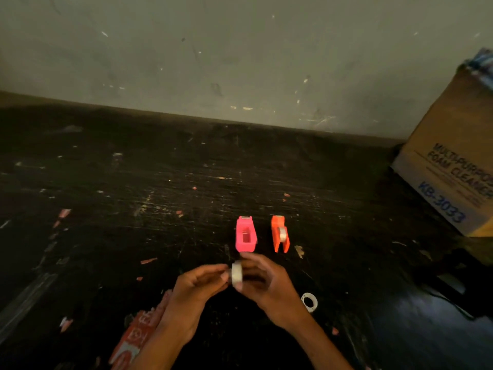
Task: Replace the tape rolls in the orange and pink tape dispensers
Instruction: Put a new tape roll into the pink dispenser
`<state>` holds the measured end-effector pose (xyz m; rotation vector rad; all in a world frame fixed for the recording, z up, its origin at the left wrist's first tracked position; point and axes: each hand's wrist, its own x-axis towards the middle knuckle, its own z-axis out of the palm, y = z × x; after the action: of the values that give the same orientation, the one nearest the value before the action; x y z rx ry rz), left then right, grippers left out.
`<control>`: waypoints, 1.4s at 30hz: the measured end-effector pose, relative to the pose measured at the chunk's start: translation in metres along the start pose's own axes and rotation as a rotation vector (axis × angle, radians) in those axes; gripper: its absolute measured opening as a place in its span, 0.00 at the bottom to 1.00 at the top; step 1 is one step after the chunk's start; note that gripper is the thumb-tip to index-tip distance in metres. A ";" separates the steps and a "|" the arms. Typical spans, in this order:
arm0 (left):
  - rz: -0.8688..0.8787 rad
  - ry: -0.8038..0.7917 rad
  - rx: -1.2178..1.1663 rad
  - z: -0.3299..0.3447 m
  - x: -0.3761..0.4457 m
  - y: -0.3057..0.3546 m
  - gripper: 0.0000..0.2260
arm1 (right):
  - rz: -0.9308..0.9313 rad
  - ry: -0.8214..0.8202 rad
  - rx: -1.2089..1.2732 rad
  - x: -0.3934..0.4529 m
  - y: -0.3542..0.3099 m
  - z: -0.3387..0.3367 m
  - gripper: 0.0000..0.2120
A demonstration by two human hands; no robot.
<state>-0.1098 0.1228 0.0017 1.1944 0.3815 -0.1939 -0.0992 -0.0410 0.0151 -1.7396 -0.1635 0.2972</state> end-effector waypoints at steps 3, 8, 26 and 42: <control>0.032 -0.021 0.029 0.001 -0.002 0.001 0.10 | -0.017 0.009 -0.049 -0.003 -0.001 -0.001 0.26; 0.058 -0.011 -0.067 0.003 -0.003 0.001 0.10 | -0.039 0.050 0.016 -0.003 -0.007 -0.003 0.26; 0.139 0.014 0.009 0.014 -0.002 0.008 0.09 | -0.084 0.076 -0.058 -0.004 -0.008 -0.002 0.27; 0.207 -0.004 0.214 0.032 0.034 0.011 0.12 | -0.108 -0.018 -0.203 0.040 -0.001 -0.025 0.29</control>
<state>-0.0692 0.0989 0.0084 1.4354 0.2352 -0.0579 -0.0535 -0.0536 0.0163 -1.9216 -0.3087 0.2224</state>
